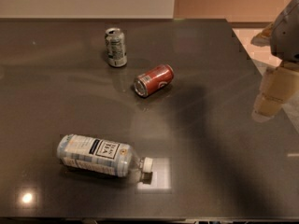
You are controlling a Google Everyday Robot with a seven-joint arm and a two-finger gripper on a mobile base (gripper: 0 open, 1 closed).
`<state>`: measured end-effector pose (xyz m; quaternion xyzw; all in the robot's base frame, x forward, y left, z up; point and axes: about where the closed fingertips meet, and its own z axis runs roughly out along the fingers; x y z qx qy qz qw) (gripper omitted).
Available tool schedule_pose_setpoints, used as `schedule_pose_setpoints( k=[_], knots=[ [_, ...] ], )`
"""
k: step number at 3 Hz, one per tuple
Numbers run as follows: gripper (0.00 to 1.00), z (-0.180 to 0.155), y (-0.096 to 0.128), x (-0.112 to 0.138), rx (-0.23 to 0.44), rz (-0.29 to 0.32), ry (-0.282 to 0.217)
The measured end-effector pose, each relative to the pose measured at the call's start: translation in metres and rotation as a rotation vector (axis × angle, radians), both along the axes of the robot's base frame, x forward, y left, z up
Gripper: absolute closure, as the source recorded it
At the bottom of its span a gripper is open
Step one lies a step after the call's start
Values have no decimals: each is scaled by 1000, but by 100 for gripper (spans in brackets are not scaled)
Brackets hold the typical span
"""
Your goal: Place coke can upright
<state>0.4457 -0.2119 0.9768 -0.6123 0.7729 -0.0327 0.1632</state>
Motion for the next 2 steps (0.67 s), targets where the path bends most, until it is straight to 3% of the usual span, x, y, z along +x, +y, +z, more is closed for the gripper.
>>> schedule_pose_setpoints(
  k=[2],
  knots=[
    [0, -22, 37, 59, 29, 154, 24]
  ],
)
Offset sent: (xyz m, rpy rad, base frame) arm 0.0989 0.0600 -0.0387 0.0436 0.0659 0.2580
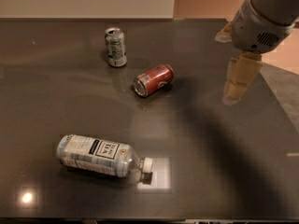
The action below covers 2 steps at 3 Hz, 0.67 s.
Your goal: Place coke can upright
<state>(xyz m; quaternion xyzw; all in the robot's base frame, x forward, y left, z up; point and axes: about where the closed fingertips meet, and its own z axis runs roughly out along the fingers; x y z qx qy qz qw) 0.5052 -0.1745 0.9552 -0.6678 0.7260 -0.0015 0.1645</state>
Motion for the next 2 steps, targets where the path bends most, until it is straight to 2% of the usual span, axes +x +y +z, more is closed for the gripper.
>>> schedule_pose_setpoints(
  k=[2],
  knots=[
    [0, -26, 53, 59, -21, 184, 45]
  ],
)
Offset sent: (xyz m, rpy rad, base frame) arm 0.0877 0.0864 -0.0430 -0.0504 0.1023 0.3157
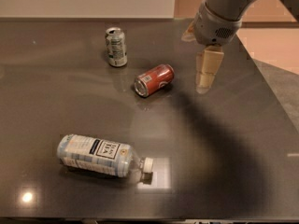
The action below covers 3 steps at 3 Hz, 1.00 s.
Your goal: Place coke can upright
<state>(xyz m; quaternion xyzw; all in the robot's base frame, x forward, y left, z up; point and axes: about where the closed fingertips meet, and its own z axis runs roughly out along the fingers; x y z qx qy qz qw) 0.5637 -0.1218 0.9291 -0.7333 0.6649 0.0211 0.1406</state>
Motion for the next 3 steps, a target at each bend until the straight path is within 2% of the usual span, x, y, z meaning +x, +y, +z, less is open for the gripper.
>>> schedule_pose_setpoints(
  k=[2, 3],
  knots=[
    [0, -33, 55, 40, -45, 209, 63],
    [0, -51, 74, 49, -61, 314, 73]
  ],
)
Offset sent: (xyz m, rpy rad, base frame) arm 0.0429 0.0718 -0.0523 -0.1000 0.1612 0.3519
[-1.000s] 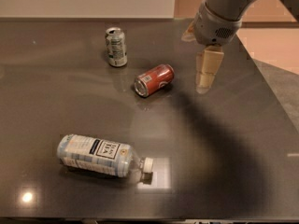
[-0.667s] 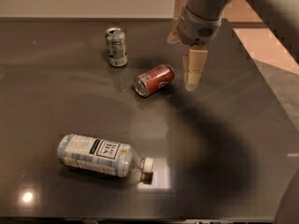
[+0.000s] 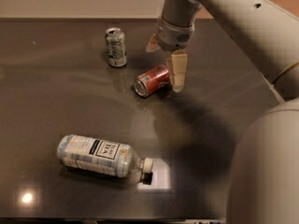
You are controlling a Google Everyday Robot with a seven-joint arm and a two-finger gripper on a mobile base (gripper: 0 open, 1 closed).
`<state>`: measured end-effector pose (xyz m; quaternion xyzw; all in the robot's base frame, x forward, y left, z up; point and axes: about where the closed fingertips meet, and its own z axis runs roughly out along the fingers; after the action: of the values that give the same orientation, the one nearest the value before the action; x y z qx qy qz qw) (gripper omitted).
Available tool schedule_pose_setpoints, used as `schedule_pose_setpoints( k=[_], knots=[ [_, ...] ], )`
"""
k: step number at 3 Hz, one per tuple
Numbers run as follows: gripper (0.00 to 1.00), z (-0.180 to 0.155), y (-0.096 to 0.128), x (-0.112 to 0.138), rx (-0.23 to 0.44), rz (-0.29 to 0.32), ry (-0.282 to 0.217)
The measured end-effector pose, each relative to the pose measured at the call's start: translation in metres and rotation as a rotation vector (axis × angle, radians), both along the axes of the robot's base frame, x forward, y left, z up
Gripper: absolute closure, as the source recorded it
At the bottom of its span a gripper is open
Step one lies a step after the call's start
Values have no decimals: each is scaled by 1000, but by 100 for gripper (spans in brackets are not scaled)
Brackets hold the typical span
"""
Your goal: Place coke can upright
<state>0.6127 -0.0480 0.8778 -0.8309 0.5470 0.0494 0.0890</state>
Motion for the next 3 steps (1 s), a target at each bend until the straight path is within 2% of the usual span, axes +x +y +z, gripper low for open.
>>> schedule_pose_setpoints(
  k=[1, 2, 3],
  knots=[
    [0, -16, 13, 1, -17, 90, 7],
    [18, -29, 17, 1, -50, 149, 21],
    [42, -36, 15, 2, -84, 180, 24]
  ],
)
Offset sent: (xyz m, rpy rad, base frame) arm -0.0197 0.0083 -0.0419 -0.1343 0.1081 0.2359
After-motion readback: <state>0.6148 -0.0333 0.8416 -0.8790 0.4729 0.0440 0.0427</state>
